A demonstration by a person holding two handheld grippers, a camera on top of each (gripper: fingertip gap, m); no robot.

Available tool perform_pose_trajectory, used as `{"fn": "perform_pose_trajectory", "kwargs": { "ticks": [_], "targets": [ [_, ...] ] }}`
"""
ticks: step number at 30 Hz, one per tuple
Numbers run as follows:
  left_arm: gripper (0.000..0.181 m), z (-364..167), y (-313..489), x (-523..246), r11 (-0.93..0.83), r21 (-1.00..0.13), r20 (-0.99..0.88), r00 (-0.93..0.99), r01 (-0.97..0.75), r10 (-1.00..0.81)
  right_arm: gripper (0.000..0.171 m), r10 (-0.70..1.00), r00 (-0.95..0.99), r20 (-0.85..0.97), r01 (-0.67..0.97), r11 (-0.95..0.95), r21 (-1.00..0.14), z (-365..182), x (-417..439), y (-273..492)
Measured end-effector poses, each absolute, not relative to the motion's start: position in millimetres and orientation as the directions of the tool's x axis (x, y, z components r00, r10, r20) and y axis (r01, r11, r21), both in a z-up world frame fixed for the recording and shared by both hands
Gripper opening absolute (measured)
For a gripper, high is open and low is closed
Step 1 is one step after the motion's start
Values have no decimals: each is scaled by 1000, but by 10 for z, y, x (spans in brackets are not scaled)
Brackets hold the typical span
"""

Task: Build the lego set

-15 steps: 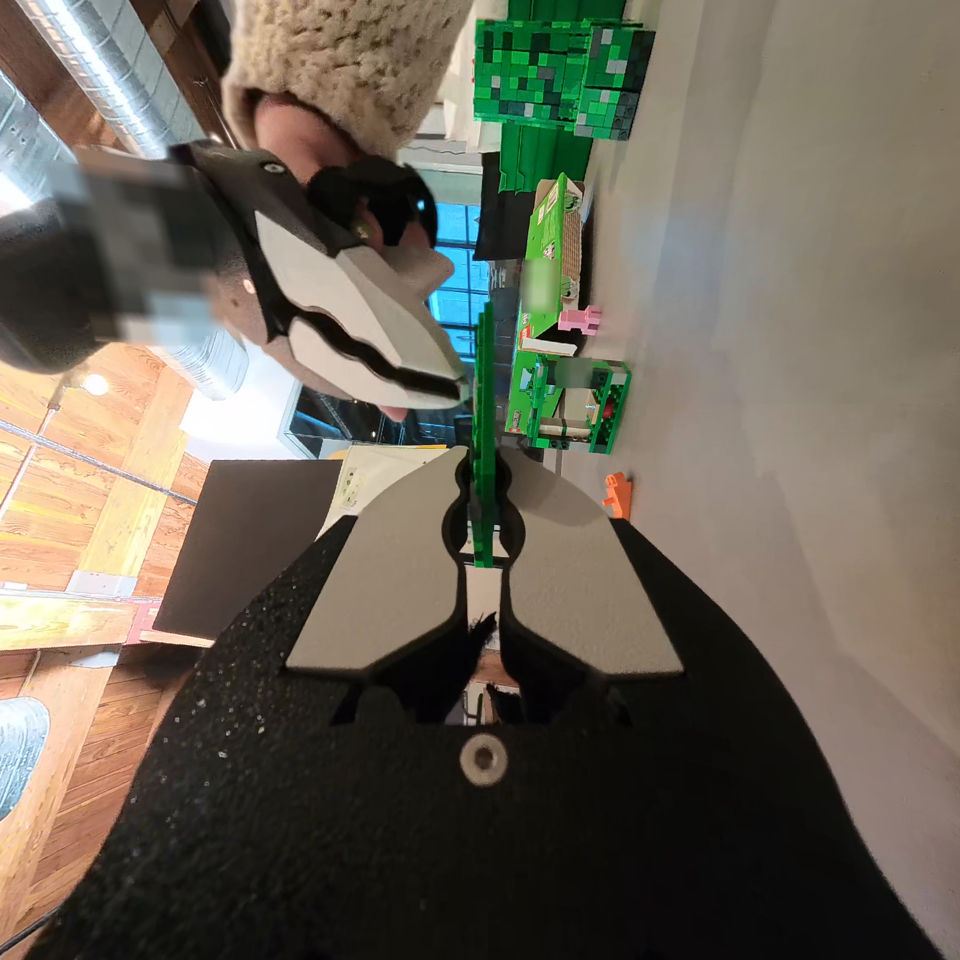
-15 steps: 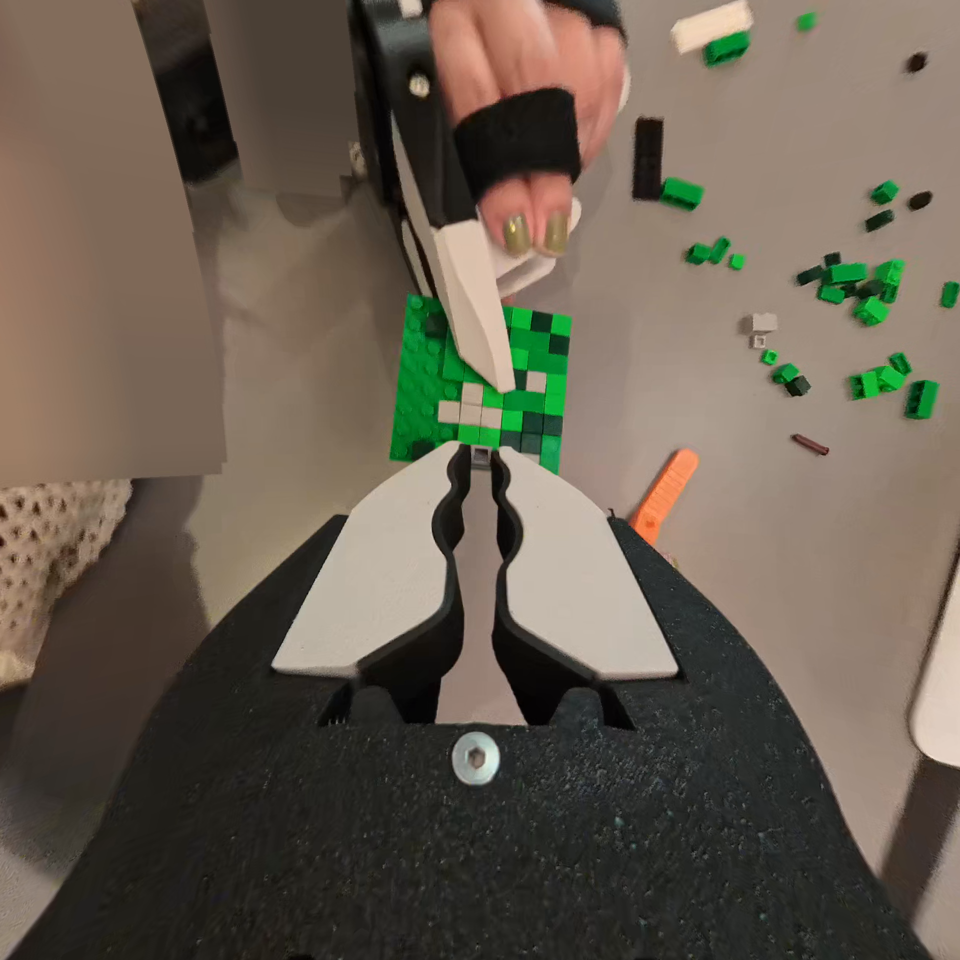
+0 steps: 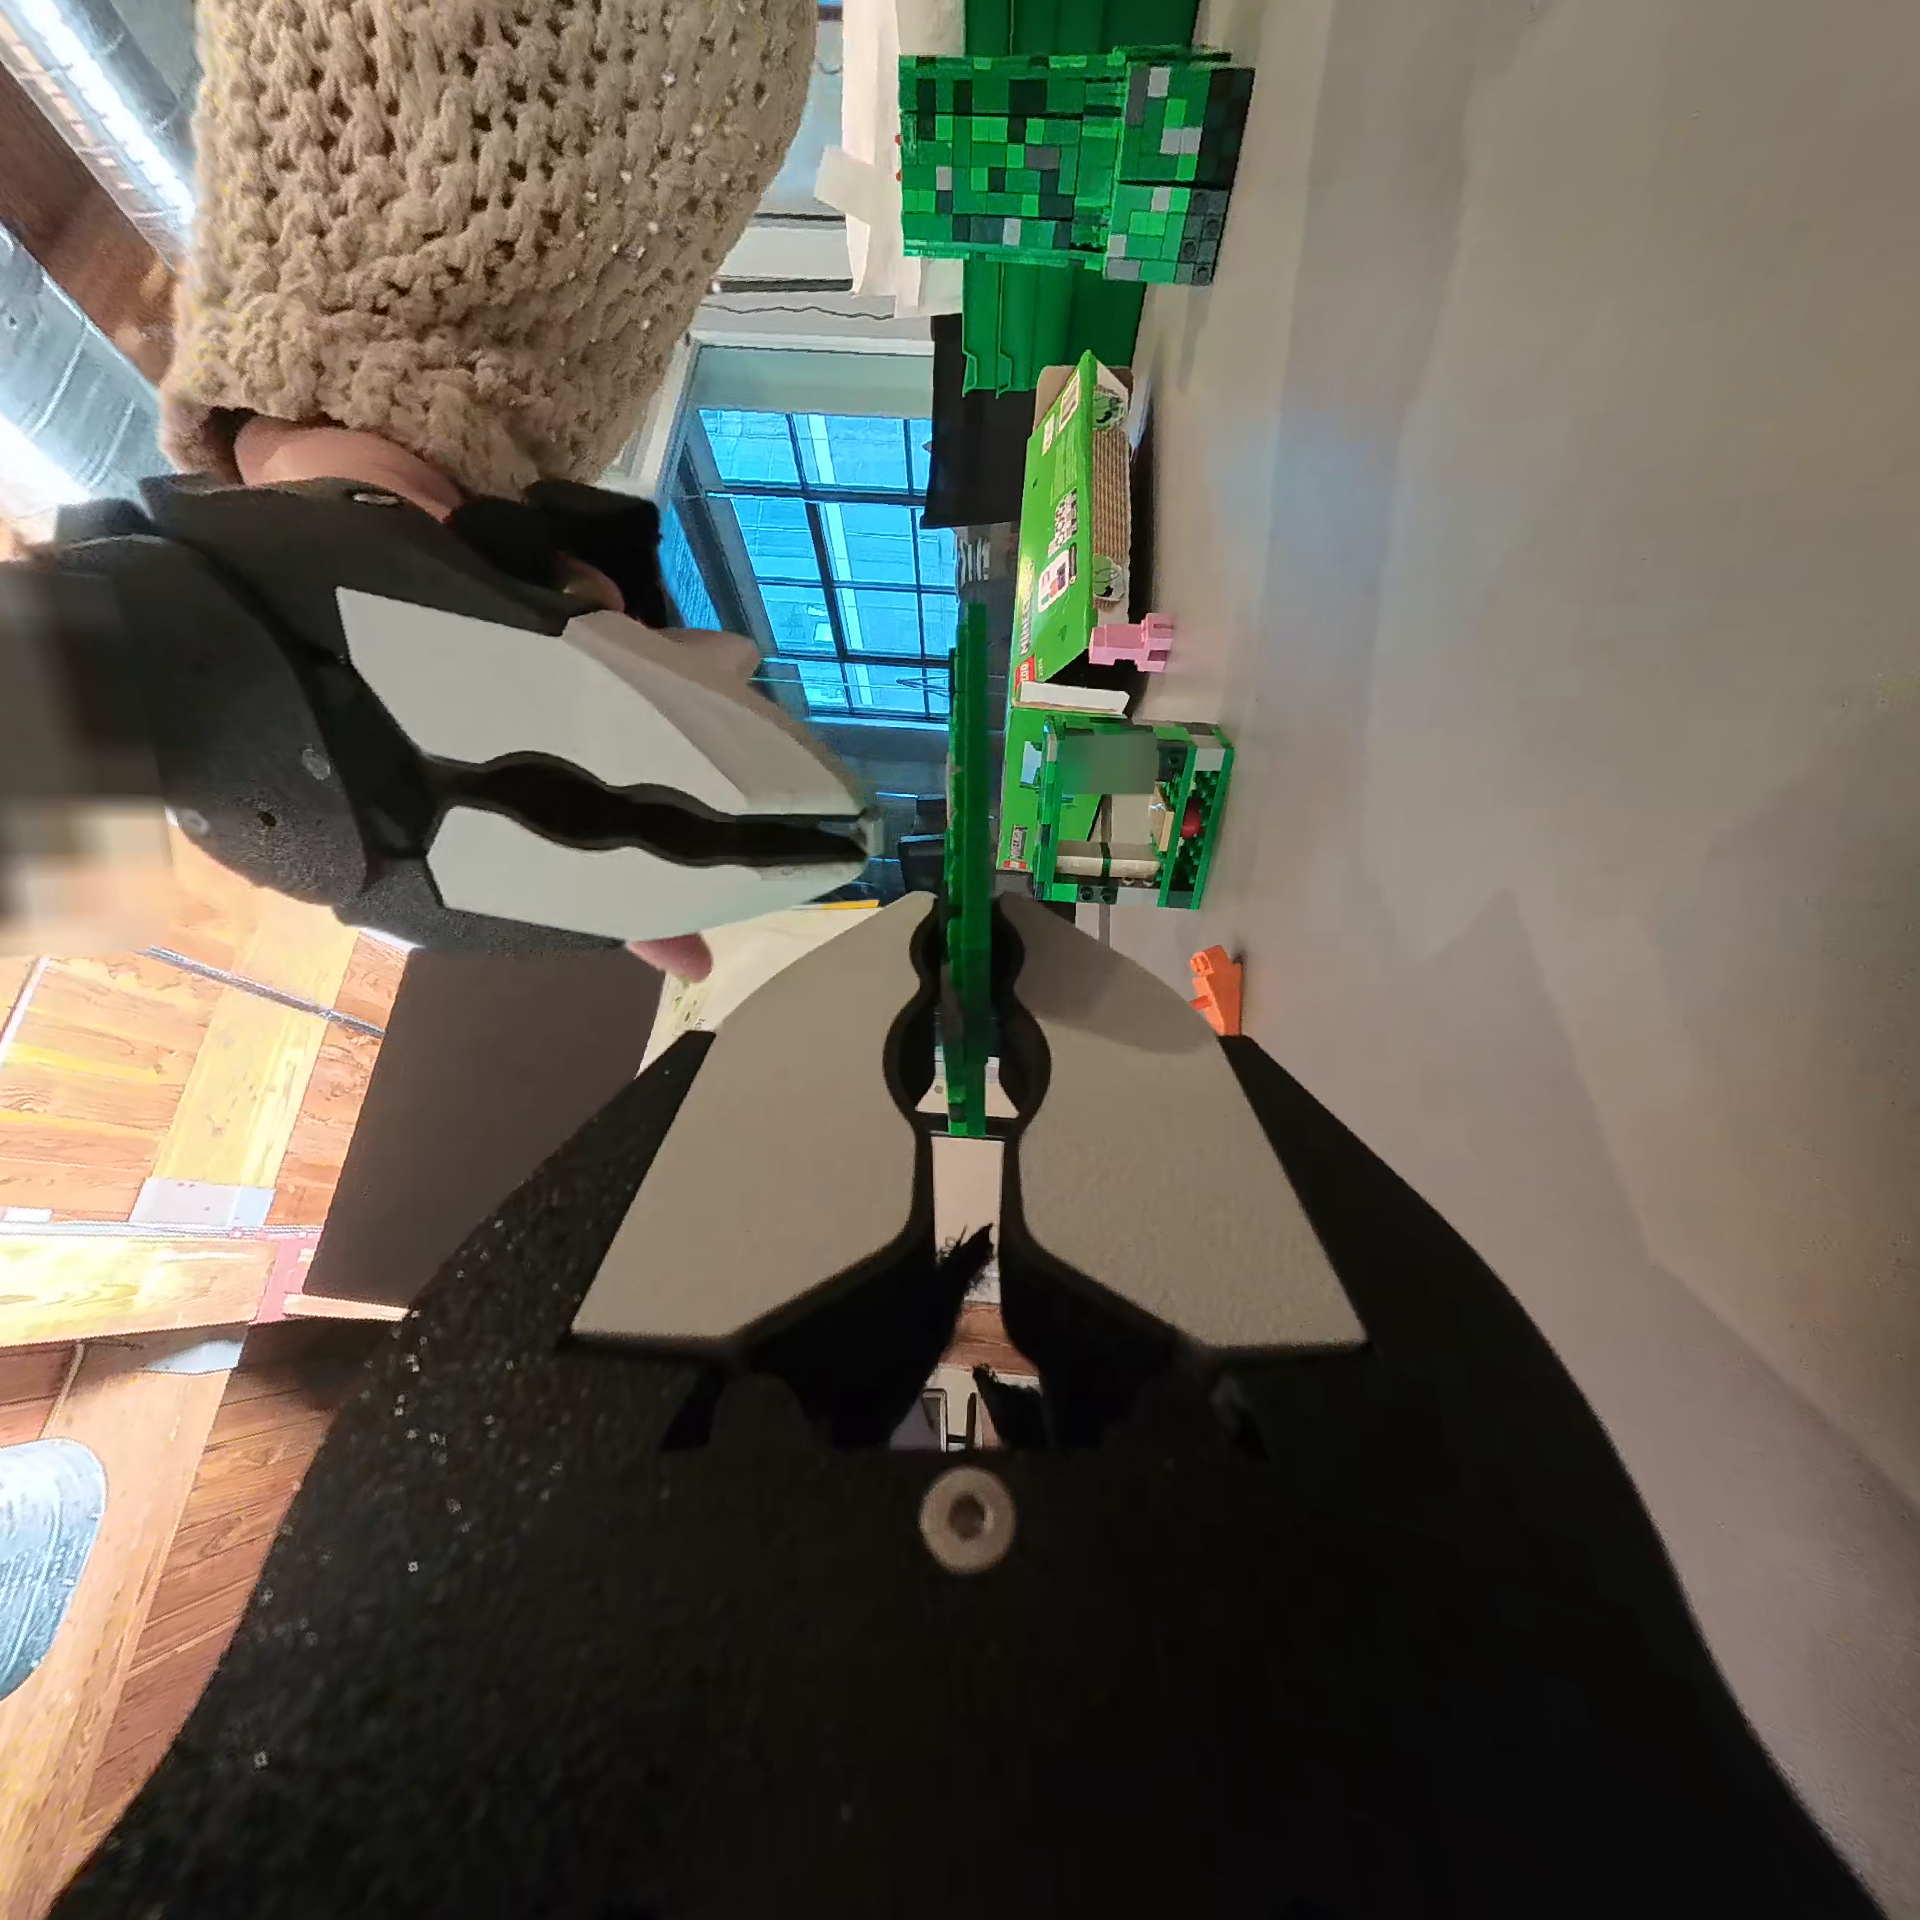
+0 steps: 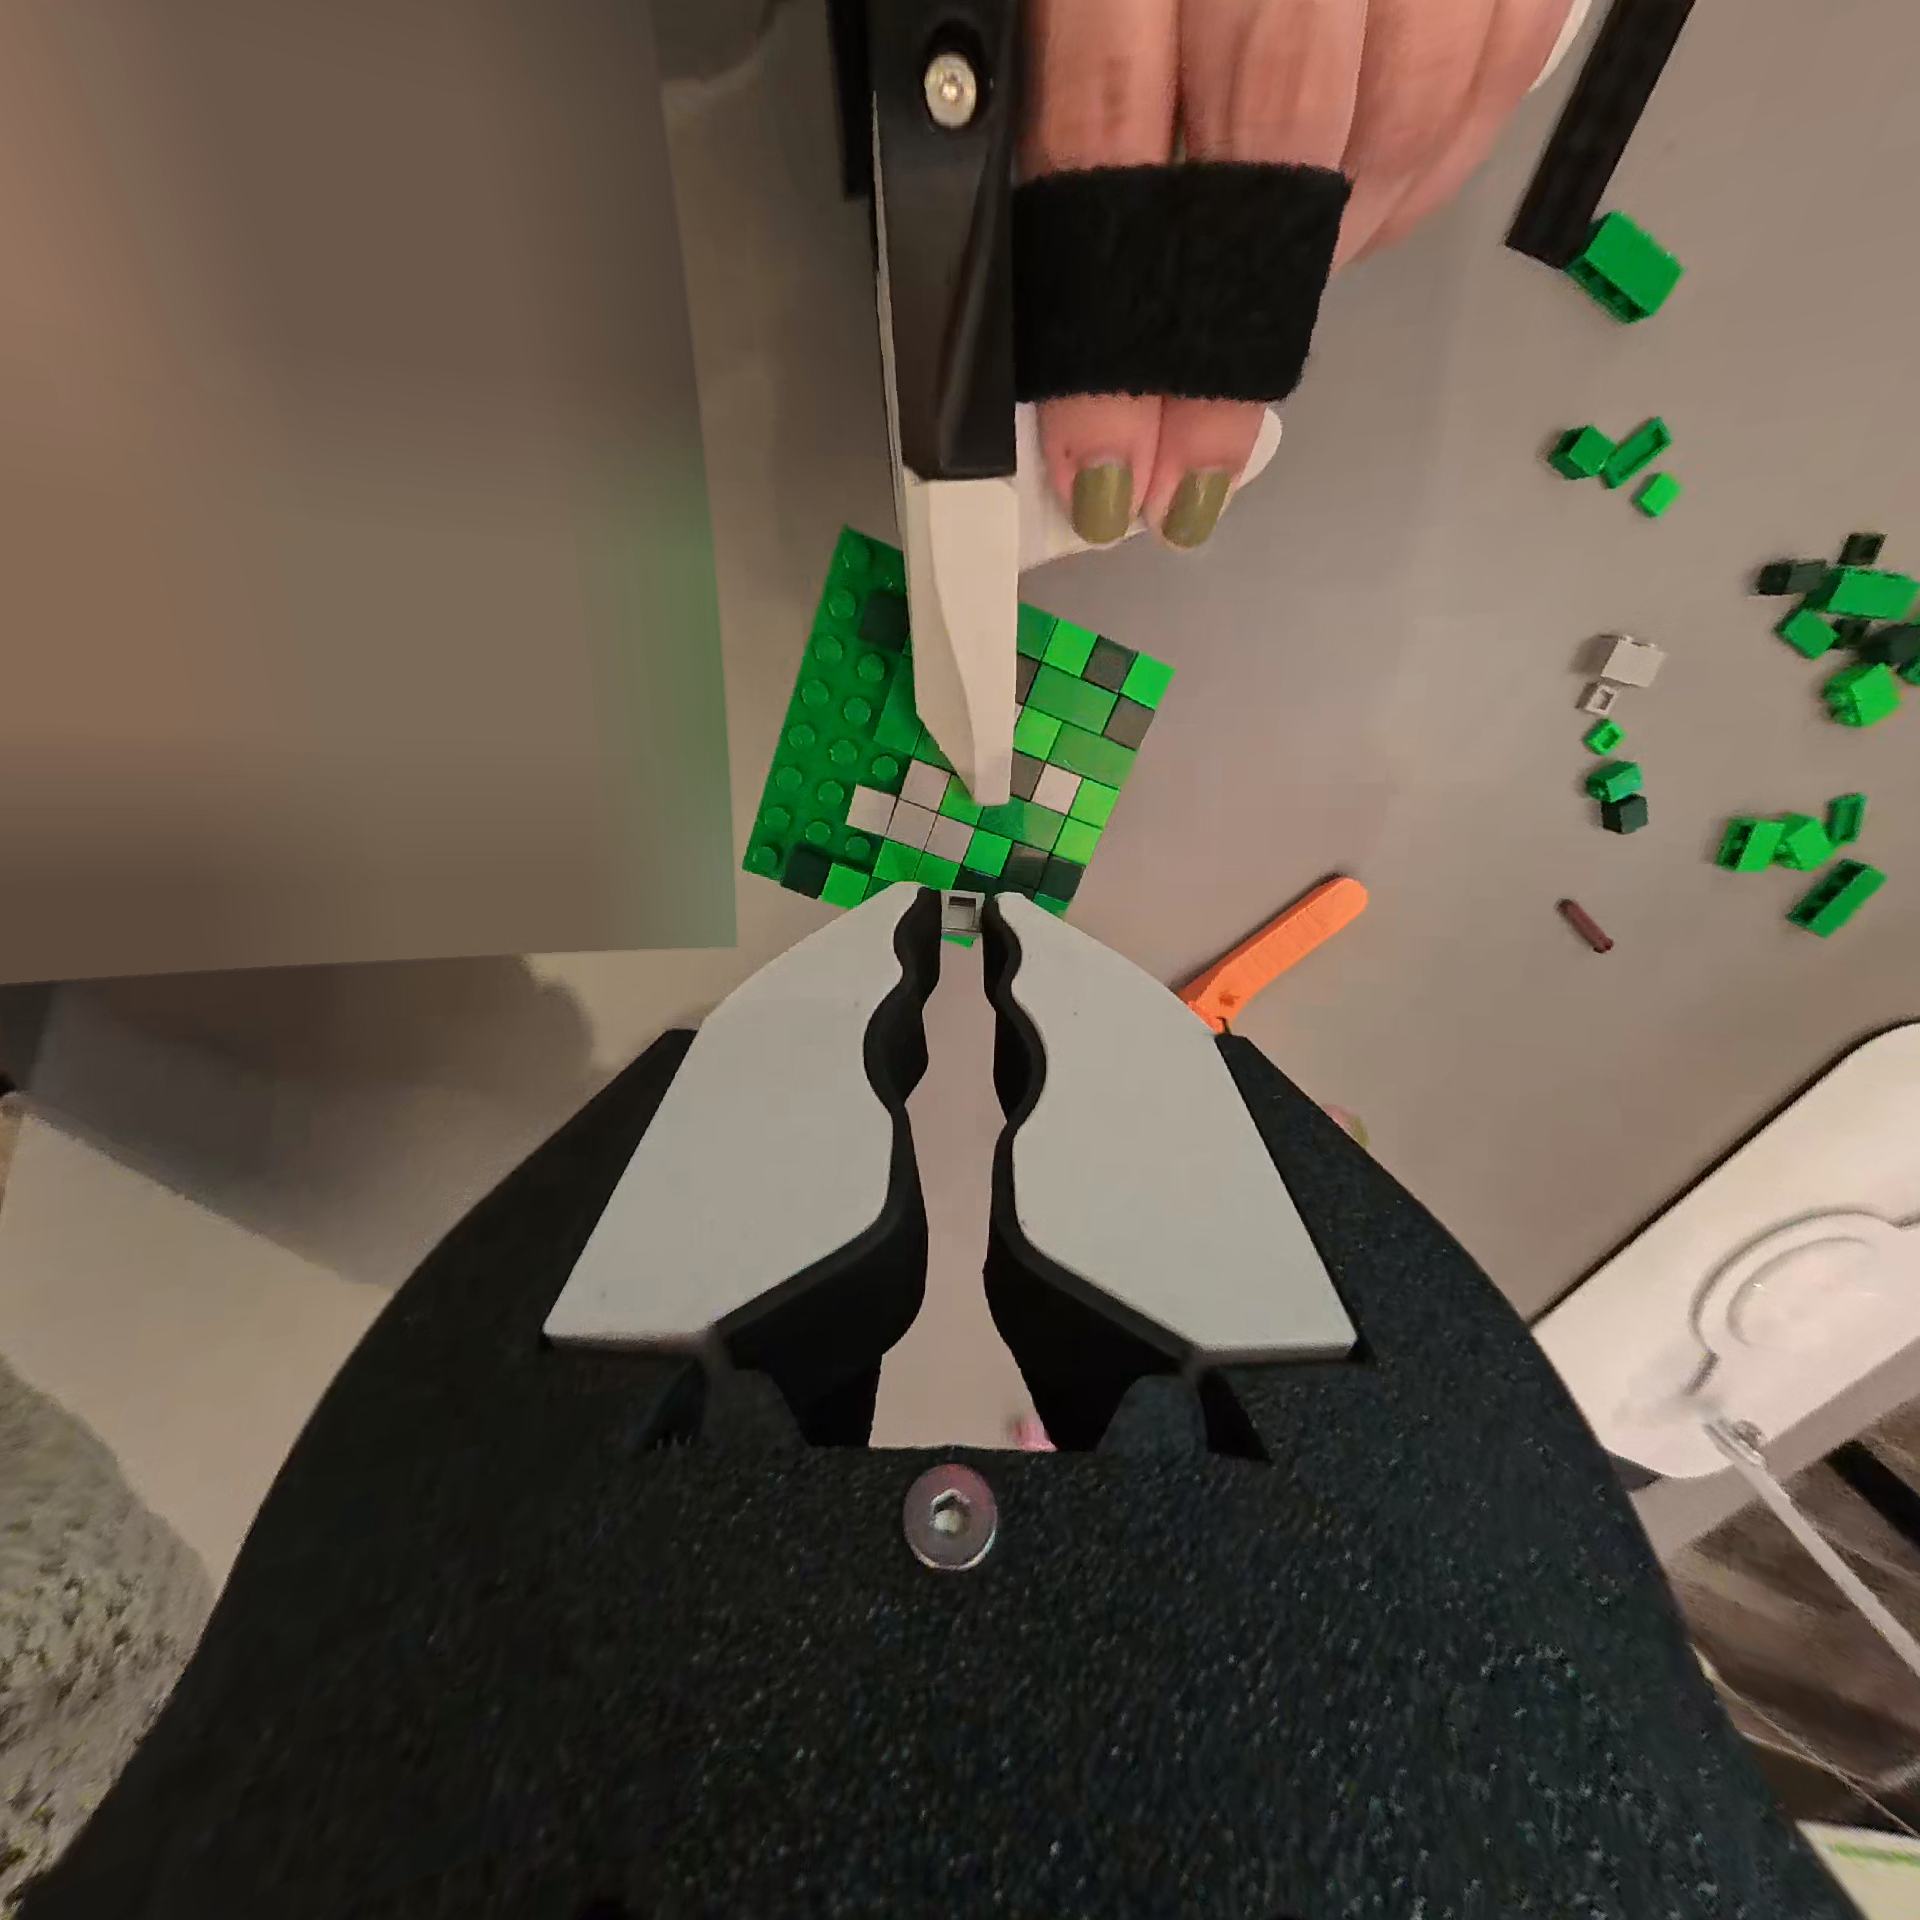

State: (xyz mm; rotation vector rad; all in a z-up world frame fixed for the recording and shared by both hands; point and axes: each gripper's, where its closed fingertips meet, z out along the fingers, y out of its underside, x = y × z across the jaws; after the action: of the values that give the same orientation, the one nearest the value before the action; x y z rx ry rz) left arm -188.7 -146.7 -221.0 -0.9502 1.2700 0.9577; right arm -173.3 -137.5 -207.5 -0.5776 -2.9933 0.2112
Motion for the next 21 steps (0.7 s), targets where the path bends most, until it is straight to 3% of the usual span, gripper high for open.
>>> {"fn": "perform_pose_trajectory", "kwargs": {
  "ticks": [6,15,21],
  "targets": [
    [6,-2221,-1464,-1886,321,-41,-998,57,-946,42,7,332,-939,92,318,938,-135,-1995,-1764,-1396],
    [6,-2212,-1466,-1893,319,-49,-997,66,-946,43,15,332,-931,149,300,933,-200,-1904,-1765,-1445],
    [6,-2200,-1470,-1893,320,-54,-996,72,-946,46,15,450,-882,137,371,845,-386,-1956,-1717,-1413]
  ]
}}
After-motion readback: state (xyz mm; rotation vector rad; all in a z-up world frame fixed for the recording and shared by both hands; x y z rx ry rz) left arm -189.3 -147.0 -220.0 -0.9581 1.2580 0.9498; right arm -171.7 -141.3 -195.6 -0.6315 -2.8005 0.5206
